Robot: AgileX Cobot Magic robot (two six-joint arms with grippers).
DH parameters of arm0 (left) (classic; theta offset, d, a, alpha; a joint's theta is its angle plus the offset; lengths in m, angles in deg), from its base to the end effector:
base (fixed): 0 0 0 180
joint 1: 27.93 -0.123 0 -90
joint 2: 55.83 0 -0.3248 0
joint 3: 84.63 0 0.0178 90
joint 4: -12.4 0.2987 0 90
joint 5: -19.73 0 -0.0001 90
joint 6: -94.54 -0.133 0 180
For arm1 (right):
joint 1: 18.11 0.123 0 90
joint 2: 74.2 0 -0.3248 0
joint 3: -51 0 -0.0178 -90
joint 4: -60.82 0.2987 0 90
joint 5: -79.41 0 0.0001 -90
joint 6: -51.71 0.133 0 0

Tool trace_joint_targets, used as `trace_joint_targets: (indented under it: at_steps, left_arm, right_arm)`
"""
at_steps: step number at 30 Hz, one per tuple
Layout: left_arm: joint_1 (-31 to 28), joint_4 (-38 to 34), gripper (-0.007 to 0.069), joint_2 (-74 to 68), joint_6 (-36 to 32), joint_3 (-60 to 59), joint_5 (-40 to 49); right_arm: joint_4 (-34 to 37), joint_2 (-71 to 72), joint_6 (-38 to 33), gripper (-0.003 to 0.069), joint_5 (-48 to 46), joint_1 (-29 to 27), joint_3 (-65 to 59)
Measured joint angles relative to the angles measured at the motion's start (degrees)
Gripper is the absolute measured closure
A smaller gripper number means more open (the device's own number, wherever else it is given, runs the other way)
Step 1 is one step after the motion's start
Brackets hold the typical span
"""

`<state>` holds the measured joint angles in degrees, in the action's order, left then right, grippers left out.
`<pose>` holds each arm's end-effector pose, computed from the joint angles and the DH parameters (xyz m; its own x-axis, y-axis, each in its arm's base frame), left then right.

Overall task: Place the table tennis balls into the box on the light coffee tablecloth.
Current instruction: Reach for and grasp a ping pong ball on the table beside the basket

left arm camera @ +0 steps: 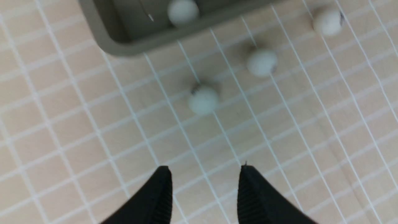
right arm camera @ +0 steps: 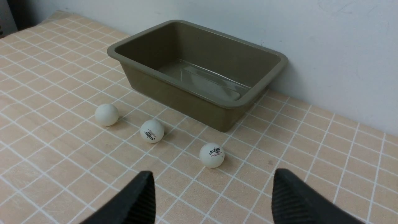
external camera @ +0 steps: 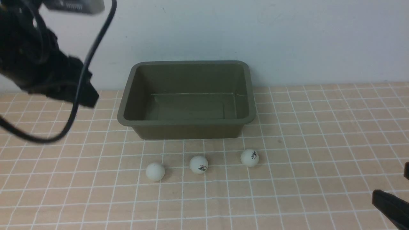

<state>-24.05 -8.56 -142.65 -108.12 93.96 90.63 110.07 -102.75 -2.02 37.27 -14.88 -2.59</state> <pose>0.3232 -0.0670 0.3583 -0.8396 0.3093 -0.4465 0.4310 0.8797 -0.2010 0.1098 0.0740 0.2924 -0.2592 -0.2089 -0.9430 -0.5902 0.8071 -0.0166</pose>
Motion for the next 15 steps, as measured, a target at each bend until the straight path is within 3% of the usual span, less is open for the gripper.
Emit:
trace_joint_targets:
  at_steps: [7,12,15]
  left_arm:
    - [6.07,-4.46,0.032,-1.47,-12.23,-15.87,-13.01]
    - [8.55,-5.36,0.0237,-6.78,-13.82,-17.45,-24.72]
    - [8.81,-6.8,0.0218,-10.29,-14.17,-17.45,-27.1]
  right_arm:
    - [0.0,0.0,0.0,0.0202,0.0,0.0,0.0]
    - [0.0,0.0,0.0,0.0202,-0.17,0.0,0.0]
    - [0.0,0.0,0.0,0.0202,-0.63,0.0,0.0]
